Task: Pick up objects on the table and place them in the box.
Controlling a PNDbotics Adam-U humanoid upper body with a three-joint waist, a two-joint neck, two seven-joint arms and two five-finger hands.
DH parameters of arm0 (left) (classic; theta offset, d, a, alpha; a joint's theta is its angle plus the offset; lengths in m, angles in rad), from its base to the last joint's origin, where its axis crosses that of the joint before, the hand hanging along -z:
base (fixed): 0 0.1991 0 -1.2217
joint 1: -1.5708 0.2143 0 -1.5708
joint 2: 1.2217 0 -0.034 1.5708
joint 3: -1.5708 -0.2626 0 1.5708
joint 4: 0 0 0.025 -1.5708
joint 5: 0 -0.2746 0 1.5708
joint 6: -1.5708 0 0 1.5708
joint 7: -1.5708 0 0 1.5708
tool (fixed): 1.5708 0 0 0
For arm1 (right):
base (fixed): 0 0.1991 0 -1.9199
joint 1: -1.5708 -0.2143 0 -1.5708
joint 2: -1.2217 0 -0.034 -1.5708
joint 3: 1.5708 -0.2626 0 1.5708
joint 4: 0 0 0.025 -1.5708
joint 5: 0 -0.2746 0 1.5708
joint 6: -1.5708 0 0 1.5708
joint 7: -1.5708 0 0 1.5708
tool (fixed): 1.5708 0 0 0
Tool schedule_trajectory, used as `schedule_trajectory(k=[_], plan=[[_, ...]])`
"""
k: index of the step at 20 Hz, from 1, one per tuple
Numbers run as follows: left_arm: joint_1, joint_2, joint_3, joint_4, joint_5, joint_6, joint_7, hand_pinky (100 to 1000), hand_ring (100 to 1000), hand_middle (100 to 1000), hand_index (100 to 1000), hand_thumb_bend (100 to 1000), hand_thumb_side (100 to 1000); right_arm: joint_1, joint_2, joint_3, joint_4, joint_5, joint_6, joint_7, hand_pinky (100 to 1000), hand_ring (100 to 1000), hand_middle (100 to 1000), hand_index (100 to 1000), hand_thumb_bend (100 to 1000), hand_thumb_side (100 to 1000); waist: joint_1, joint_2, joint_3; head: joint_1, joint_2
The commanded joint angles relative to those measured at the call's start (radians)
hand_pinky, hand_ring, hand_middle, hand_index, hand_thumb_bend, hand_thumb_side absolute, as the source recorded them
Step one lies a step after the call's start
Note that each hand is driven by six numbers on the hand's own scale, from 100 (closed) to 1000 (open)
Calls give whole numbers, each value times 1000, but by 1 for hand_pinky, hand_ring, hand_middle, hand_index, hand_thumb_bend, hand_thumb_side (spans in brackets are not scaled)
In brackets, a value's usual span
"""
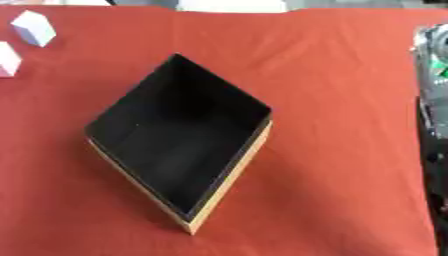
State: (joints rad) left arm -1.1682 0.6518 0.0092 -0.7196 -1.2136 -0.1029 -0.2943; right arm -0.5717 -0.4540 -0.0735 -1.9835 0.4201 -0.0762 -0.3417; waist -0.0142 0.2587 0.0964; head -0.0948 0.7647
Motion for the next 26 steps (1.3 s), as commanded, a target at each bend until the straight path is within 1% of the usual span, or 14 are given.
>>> schedule_trajectory(k=[1, 3, 4, 6, 9, 11, 15, 18, 20, 23, 26], plan=[[-15, 29, -3, 9, 31, -36, -46, 708, 794, 839, 896, 416, 101, -13, -20, -4, -16, 3, 2, -2, 799, 680, 614, 798, 100, 677, 3, -19, 1, -5, 5], [-15, 30, -4, 13, 44, -53, -76, 734, 812, 864, 903, 454, 161, -13, -20, -4, -16, 3, 2, -2, 799, 680, 613, 798, 100, 677, 3, -19, 1, -6, 5], [-15, 30, -5, 12, 48, -60, -90, 737, 814, 865, 903, 460, 164, -13, -20, -3, -16, 2, 2, -1, 799, 680, 613, 798, 100, 677, 2, -19, 1, -7, 5], [-16, 31, -7, 8, 50, -73, -118, 756, 822, 874, 886, 527, 166, -13, -20, -3, -16, 2, 2, -1, 799, 680, 613, 797, 100, 677, 2, -18, 1, -7, 5], [-18, 32, -4, -11, 47, -87, -158, 771, 827, 875, 891, 587, 185, -13, -21, -3, -16, 2, 2, -1, 799, 680, 613, 797, 100, 677, 1, -17, 1, -7, 5], [-18, 32, -2, -19, 42, -93, -191, 798, 843, 887, 896, 619, 255, -14, -21, -4, -16, 1, 2, -1, 799, 679, 613, 797, 100, 677, 1, -16, 1, -7, 5], [-20, 31, 6, -47, 50, -94, -309, 819, 856, 894, 909, 673, 314, -14, -22, -4, -16, 0, 3, -2, 799, 679, 613, 797, 100, 677, 0, -14, 1, -7, 2], [-18, 32, 0, -55, 24, -84, -363, 837, 866, 893, 918, 757, 337, -14, -22, -4, -16, 0, 3, -2, 799, 679, 612, 797, 100, 677, 0, -12, 1, -7, 1], [-18, 31, -4, -54, -10, -78, -382, 842, 870, 893, 918, 787, 330, -14, -23, -4, -16, -1, 4, -2, 799, 679, 612, 797, 100, 677, -1, -11, 1, -7, 0], [-17, 25, -4, -42, -57, -74, -389, 835, 870, 892, 923, 807, 317, -14, -23, -4, -16, -2, 4, -2, 799, 679, 612, 797, 100, 677, -2, -9, 1, -6, -2], [-13, 14, -6, -22, -84, -78, -379, 816, 858, 875, 930, 799, 328, -15, -22, -4, -16, -3, 5, -2, 799, 678, 611, 797, 100, 677, -3, -6, 0, -5, -6]])
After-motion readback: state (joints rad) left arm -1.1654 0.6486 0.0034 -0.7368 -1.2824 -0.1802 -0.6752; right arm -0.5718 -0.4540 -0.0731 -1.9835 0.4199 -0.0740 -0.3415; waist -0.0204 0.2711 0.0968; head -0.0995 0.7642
